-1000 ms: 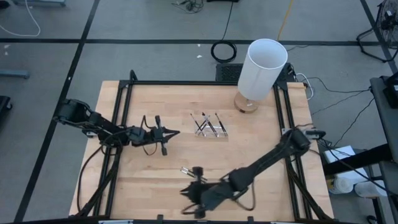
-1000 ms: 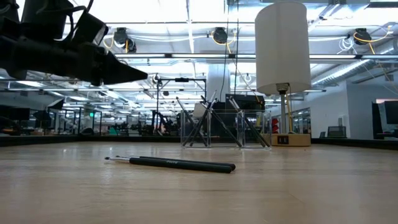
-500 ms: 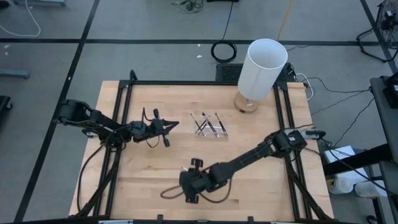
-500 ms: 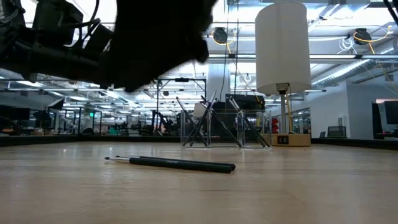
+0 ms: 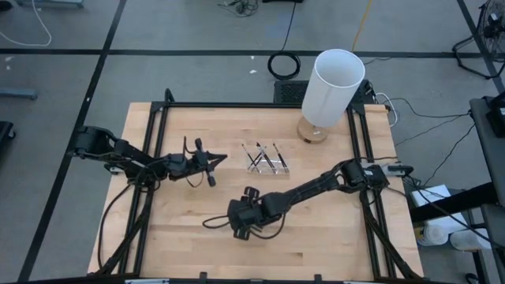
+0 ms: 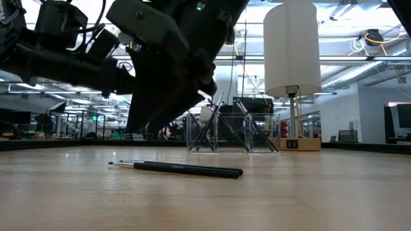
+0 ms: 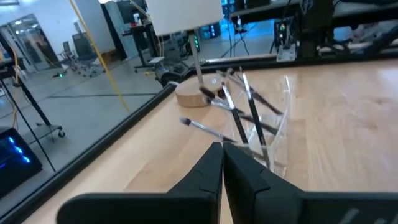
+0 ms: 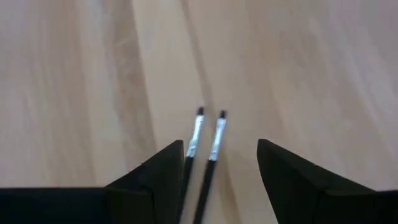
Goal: Put items in baskets/containers
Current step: Put the black eyeshadow brush into the right section of the transparent organizer
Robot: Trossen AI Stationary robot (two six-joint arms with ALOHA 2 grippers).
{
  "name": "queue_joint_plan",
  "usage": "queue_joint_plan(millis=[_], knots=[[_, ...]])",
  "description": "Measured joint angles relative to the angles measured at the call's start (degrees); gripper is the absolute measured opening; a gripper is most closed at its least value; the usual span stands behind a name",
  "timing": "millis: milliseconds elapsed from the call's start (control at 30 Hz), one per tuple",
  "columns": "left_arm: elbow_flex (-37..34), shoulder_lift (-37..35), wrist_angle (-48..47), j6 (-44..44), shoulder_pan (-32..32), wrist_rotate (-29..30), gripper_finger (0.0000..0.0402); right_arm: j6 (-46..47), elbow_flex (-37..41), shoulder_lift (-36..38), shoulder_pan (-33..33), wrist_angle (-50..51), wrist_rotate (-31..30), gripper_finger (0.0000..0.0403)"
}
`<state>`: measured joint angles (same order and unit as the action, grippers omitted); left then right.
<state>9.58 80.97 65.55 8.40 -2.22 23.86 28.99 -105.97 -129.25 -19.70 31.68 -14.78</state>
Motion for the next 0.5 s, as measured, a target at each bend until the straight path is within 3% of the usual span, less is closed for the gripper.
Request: queue_joint_plan(millis=[500], knots=[[0.0,0.02,-2.96,-1.22,-1.09,-0.02,0.0021,-0.62,3.31,-0.22,1.44,-4.1,3.04,0.0174]])
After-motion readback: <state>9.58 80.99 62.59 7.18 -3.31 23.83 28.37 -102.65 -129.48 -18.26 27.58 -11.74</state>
